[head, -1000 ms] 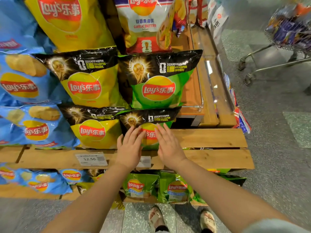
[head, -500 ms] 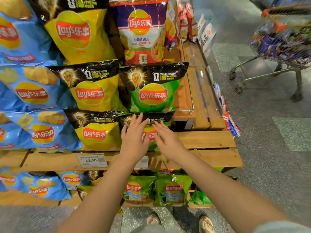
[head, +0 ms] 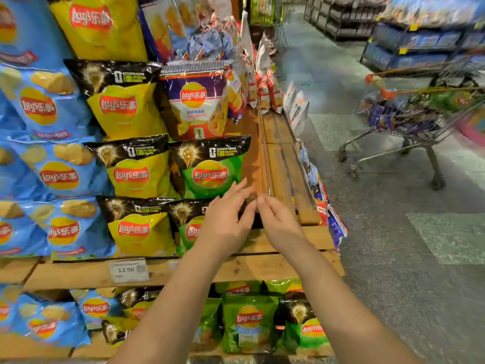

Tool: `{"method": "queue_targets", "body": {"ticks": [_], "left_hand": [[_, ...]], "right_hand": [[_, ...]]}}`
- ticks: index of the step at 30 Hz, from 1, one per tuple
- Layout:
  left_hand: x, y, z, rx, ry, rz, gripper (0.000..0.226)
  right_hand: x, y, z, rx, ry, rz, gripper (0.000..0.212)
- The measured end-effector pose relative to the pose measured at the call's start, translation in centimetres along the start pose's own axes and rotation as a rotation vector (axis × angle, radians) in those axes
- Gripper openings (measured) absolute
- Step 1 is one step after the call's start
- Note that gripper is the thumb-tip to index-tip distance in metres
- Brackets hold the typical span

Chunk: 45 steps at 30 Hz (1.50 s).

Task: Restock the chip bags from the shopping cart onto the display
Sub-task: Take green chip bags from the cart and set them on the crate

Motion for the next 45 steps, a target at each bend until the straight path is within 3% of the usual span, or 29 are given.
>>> {"method": "queue_targets", "body": {"ticks": [4, 8, 13, 15, 19, 28, 38, 45], "left_hand": [[-2.7, 0.0, -5.8, -0.125, -0.014, 0.029, 0.040], [-7.1, -0.1, -11.9, -0.195, -0.099, 0.066, 0.037], [-13.5, -1.1, -20.0, -0.225, -0.273, 0.137, 0.038], [-16.0, -1.3, -22.6, -0.259, -0.301, 0.132, 0.039], [-20.1, -2.1, -26.8, -0.301, -0.270, 0.140, 0.045], [-25.6, -1.5, -34.7, -0.414, -0.164, 0.213, 0.045], [-31.3, 4.9, -36.5, -0.400, -0.217, 0.228, 0.044], [-37.5, 15.7, -40.1, -0.351, -0.204, 0.242, 0.049]], "right_hand": [[5.6, -2.7, 0.5, 0.073, -0.020, -0.092, 0.022], [12.1, -6.0, -0.9, 0.109, -0.050, -0.194, 0.034], [20.7, -10.5, -3.4, 0.024, -0.031, -0.308, 0.029], [23.8, -12.4, -4.2, 0.014, -0.050, -0.331, 0.039], [29.3, -16.0, -6.0, 0.044, -0.075, -0.356, 0.030], [38.3, -20.7, -8.9, -0.030, -0.142, -0.450, 0.039], [44.9, -16.6, -12.5, -0.068, -0.303, -0.436, 0.040], [53.0, -6.3, -13.8, -0.017, -0.484, -0.375, 0.041]]}}
Point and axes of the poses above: each hand's wrist, its own y-axis towards the middle knuckle, its own x-axis out of the back of the hand, z = x × y, the point moved 2 cm from there along y, towards the middle knuckle
